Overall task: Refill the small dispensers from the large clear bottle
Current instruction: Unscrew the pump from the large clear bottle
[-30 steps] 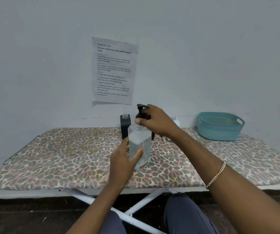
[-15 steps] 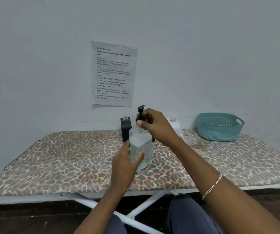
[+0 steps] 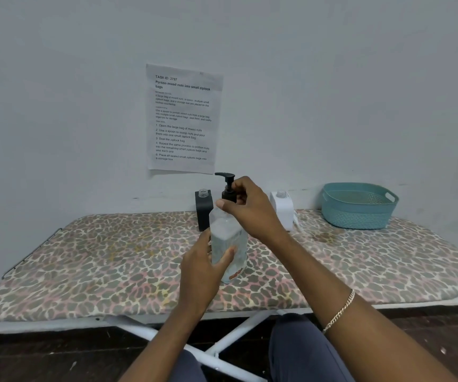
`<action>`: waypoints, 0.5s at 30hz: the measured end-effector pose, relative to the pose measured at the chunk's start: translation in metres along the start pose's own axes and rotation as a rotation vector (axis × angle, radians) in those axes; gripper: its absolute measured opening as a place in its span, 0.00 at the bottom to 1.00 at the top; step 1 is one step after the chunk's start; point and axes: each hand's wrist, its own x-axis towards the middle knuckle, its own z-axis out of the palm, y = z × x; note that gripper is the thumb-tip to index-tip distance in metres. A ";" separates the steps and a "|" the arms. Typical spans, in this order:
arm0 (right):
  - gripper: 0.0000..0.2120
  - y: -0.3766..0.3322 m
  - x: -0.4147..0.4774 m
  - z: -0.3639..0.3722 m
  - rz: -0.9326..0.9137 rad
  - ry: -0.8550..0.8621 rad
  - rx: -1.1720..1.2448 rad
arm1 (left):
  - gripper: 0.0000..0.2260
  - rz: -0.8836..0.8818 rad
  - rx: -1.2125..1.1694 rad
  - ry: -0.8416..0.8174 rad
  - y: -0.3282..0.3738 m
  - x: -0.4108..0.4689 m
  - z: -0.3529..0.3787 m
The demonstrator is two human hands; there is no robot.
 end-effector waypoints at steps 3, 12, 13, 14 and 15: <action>0.14 0.003 -0.002 -0.008 -0.025 -0.080 0.142 | 0.25 0.005 0.001 -0.001 0.000 0.000 0.000; 0.23 0.003 -0.001 -0.004 -0.032 -0.016 0.029 | 0.26 0.009 0.014 -0.005 0.001 0.001 0.000; 0.24 0.005 -0.001 -0.001 -0.041 0.025 -0.016 | 0.26 0.008 0.017 -0.006 0.002 0.001 0.001; 0.23 0.005 0.000 0.003 -0.051 0.056 -0.040 | 0.26 0.008 0.020 -0.005 0.002 0.001 0.001; 0.22 0.006 0.000 0.006 -0.053 0.074 -0.050 | 0.26 0.009 0.020 -0.003 0.002 0.001 0.001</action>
